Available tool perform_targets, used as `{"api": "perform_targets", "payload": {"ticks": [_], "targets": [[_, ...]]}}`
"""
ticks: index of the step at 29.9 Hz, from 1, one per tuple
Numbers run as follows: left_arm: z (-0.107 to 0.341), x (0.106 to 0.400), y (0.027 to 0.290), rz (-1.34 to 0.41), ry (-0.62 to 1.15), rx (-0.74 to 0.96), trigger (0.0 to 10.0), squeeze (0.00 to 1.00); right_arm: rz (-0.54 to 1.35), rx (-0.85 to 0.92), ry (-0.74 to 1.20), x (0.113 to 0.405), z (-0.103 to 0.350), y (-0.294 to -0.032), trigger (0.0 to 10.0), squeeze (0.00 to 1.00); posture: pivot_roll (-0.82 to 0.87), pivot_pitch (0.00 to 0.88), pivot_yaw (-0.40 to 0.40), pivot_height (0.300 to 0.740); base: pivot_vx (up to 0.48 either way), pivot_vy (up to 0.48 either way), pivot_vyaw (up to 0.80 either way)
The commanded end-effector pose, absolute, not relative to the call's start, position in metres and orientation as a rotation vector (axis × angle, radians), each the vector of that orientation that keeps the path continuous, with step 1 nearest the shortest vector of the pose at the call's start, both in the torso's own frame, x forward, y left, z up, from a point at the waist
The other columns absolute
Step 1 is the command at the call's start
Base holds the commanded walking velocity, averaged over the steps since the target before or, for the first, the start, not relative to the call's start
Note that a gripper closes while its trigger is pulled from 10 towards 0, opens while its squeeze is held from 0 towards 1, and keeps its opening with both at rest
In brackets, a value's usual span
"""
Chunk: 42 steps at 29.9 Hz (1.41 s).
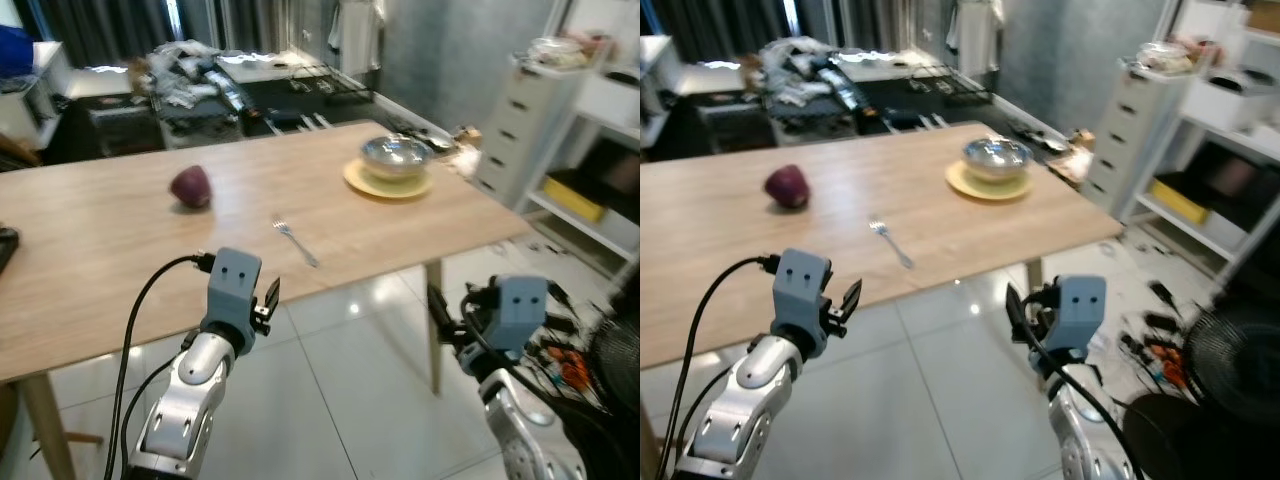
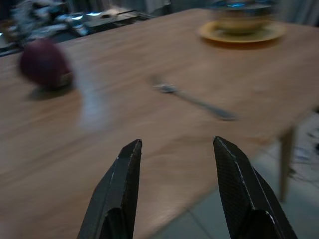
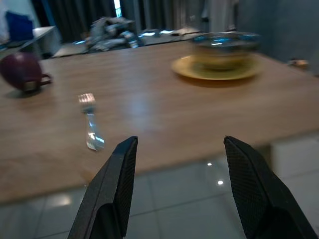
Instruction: Setting the table
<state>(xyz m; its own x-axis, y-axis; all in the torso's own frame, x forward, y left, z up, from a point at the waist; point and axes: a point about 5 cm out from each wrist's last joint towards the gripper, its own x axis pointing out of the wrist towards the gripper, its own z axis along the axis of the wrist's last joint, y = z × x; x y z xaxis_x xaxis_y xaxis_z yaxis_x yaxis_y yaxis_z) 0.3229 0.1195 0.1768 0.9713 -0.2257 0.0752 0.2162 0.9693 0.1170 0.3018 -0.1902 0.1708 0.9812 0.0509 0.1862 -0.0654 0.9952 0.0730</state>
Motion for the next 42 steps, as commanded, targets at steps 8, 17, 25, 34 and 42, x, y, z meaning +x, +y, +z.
{"api": "perform_targets", "payload": {"ticks": [8,17,25,34,42], "targets": [[0.172,0.322,0.126,-0.208,-0.067,0.115,10.0,0.00,-0.003,0.125,-0.174,0.303,0.168,-0.195,10.0,0.00,0.07,0.060,0.062,0.740,0.480,0.000,0.10],[0.172,0.323,0.126,-0.208,-0.059,0.114,10.0,0.00,-0.048,0.109,-0.168,0.303,0.167,-0.201,10.0,0.00,0.07,0.062,0.065,0.740,0.428,0.000,0.00],[0.171,0.322,0.124,-0.224,-0.047,0.113,10.0,0.00,-0.067,0.095,-0.155,0.303,0.165,-0.206,10.0,0.00,0.07,0.061,0.065,0.740,0.139,0.000,0.00],[0.169,0.322,0.123,-0.231,-0.032,0.115,10.0,0.00,0.051,0.032,-0.086,0.304,0.159,-0.194,10.0,0.00,0.08,0.060,0.064,0.740,0.000,0.000,0.00],[0.175,0.325,0.140,-0.286,0.007,0.186,10.0,0.00,0.215,-0.035,-0.001,0.299,0.157,-0.174,10.0,0.00,0.08,0.063,0.064,0.740,0.000,0.000,0.00]]}}
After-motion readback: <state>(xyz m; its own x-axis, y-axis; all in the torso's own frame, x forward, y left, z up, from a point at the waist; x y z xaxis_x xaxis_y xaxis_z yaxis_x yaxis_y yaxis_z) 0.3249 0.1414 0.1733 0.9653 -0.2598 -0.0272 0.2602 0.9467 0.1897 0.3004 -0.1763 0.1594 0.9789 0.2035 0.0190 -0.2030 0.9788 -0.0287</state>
